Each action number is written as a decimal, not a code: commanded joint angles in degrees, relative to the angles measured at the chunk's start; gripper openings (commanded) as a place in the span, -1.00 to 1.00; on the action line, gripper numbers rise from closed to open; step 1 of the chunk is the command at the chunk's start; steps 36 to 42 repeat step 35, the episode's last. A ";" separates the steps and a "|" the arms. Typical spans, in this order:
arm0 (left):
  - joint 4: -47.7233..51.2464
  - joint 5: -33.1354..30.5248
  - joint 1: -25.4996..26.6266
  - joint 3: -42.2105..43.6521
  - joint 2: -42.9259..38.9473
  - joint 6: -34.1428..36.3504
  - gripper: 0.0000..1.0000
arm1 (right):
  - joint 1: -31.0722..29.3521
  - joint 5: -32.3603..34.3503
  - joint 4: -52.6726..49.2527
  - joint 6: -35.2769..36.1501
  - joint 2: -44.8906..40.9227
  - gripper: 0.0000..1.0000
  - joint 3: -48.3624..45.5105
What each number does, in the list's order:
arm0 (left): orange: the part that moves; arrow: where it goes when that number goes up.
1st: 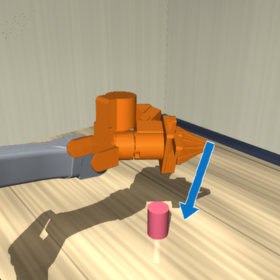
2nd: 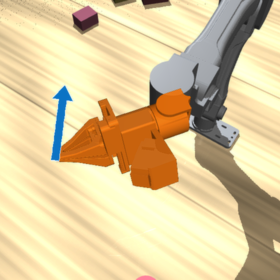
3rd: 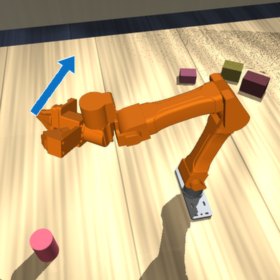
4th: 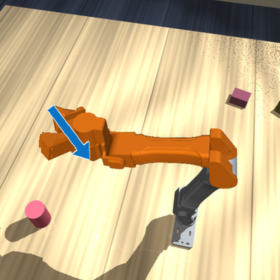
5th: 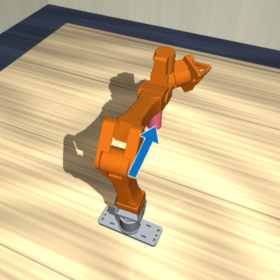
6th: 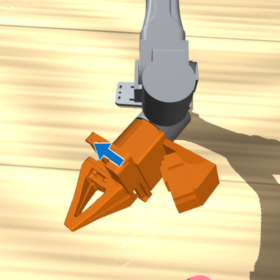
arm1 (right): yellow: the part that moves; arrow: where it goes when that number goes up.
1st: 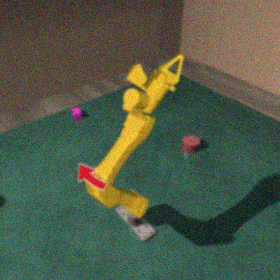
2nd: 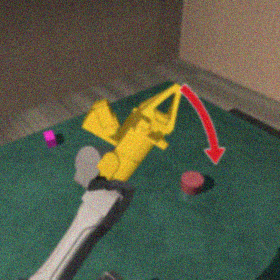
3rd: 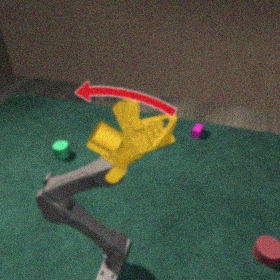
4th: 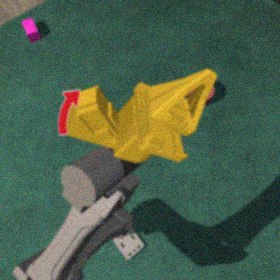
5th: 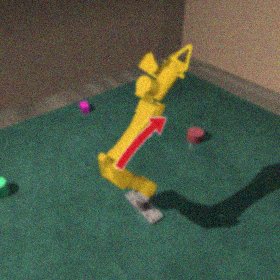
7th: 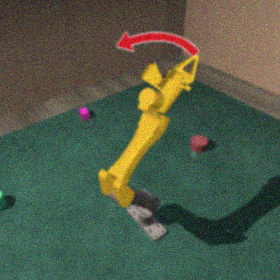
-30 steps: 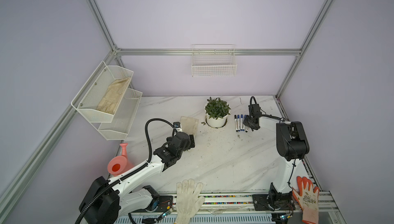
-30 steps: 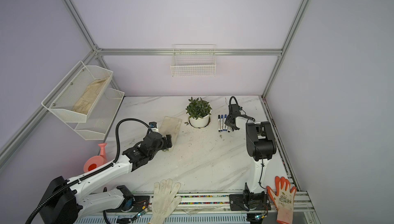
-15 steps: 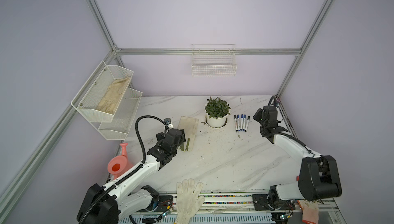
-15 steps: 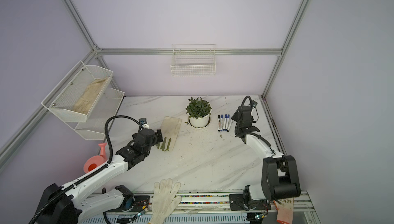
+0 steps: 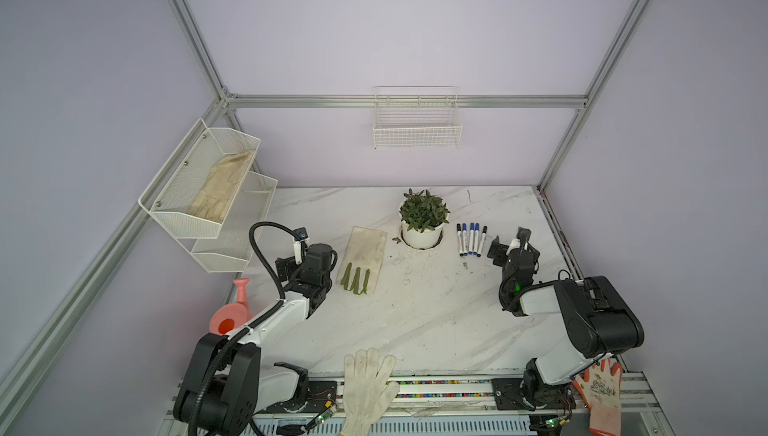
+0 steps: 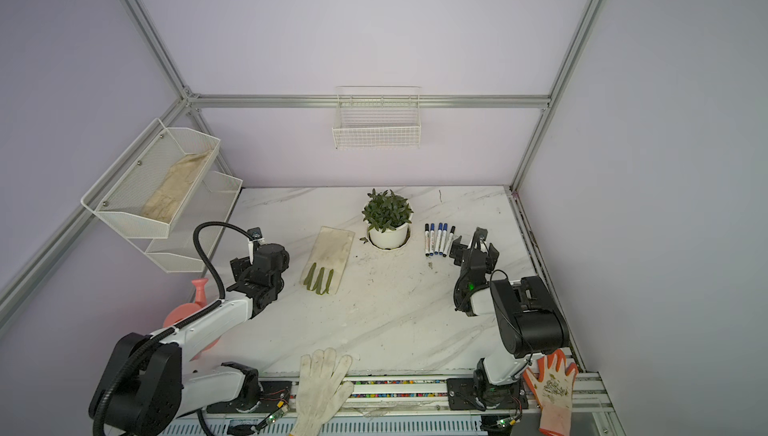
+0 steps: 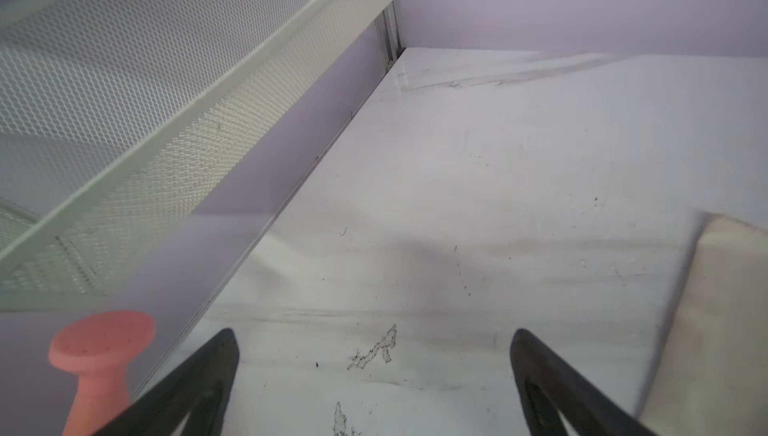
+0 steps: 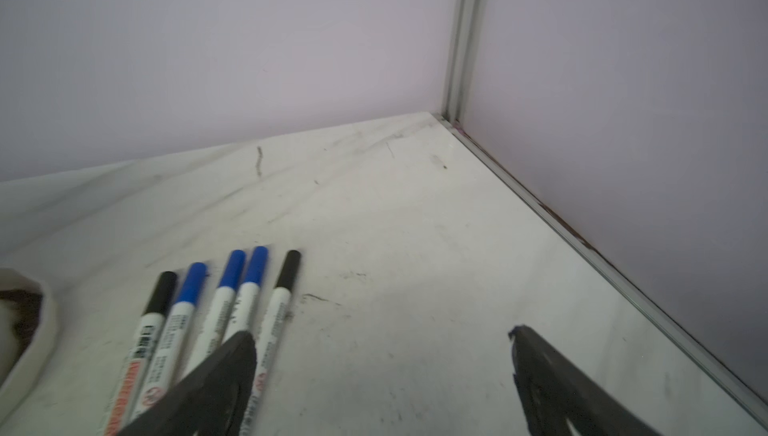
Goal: Insert the pens into the pen caps
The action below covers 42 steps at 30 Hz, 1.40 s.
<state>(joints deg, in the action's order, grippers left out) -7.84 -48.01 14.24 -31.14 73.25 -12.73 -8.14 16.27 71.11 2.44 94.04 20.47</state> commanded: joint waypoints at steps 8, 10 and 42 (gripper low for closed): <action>-32.71 13.05 -3.98 6.75 7.23 11.65 1.00 | 0.66 -4.03 7.08 0.84 7.70 0.95 5.07; -33.69 18.06 -6.15 5.58 10.35 12.07 1.00 | 0.97 -3.86 6.48 0.45 8.40 0.95 5.89; -45.60 35.30 -14.24 9.02 16.72 11.21 0.99 | 2.87 -6.35 4.48 0.31 7.78 0.95 6.51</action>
